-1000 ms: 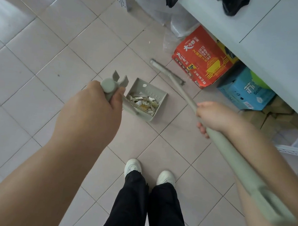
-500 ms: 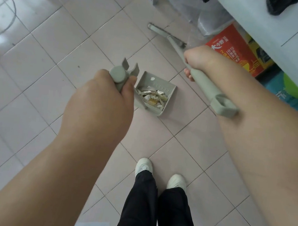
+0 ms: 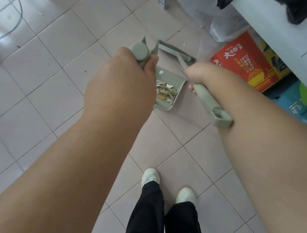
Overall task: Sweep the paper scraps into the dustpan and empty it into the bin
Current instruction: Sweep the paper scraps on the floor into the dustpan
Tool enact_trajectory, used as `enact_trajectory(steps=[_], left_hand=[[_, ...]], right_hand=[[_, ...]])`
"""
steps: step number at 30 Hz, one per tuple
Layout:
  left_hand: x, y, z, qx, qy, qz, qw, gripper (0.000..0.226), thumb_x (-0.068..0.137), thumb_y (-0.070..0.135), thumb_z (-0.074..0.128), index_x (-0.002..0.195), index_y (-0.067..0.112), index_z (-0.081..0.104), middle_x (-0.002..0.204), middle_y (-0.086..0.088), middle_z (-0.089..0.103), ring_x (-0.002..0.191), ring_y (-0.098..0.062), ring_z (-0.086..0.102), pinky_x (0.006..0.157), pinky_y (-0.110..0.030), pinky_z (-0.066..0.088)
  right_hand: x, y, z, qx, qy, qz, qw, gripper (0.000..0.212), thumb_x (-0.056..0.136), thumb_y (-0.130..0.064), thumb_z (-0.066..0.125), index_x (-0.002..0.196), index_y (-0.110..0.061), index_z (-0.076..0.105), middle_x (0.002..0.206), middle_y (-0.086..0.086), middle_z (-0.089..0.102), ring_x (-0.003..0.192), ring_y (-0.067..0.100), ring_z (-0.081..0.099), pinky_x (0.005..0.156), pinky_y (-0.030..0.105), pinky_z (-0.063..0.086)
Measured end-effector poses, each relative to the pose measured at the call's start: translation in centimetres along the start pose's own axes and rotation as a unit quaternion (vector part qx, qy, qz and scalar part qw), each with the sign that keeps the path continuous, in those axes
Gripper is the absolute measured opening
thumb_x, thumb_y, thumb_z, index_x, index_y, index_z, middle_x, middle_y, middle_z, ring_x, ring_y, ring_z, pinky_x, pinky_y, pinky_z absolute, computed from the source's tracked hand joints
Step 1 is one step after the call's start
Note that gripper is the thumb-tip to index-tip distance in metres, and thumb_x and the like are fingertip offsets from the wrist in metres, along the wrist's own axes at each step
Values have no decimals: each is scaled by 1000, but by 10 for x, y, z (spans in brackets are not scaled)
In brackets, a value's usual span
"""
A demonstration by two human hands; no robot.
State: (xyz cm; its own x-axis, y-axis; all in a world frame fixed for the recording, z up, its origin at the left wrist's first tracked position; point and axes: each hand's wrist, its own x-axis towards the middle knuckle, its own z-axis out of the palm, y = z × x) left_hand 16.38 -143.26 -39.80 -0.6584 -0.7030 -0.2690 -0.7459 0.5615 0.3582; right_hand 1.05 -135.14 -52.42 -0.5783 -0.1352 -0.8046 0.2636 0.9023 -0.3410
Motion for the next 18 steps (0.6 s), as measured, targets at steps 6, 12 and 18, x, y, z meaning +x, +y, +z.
enact_trajectory(steps=[6, 12, 18], left_hand=[[-1, 0, -2, 6, -8, -2, 1000, 38, 93, 52, 33, 86, 15, 40, 64, 3, 43, 58, -24, 42, 46, -29, 24], [-8, 0, 0, -3, -11, -8, 1000, 41, 92, 53, 34, 86, 14, 42, 65, 2, 46, 67, -30, 47, 53, -32, 28], [-13, -3, 3, -6, -13, -10, 1000, 39, 93, 53, 33, 84, 16, 39, 64, 4, 43, 59, -25, 42, 45, -29, 24]], right_hand=[[-40, 28, -17, -40, -66, 45, 996, 19, 96, -15, 34, 87, -3, 45, 64, 11, 48, 44, 17, 44, 42, 23, 40], [-74, 37, -62, 27, -74, 71, 994, 20, 88, -9, 31, 104, -6, 44, 66, 10, 46, 19, 6, 38, 30, 10, 37], [-42, 5, -33, 60, -10, 22, 998, 17, 91, -8, 30, 94, -3, 46, 62, 13, 48, 47, 19, 42, 45, 26, 41]])
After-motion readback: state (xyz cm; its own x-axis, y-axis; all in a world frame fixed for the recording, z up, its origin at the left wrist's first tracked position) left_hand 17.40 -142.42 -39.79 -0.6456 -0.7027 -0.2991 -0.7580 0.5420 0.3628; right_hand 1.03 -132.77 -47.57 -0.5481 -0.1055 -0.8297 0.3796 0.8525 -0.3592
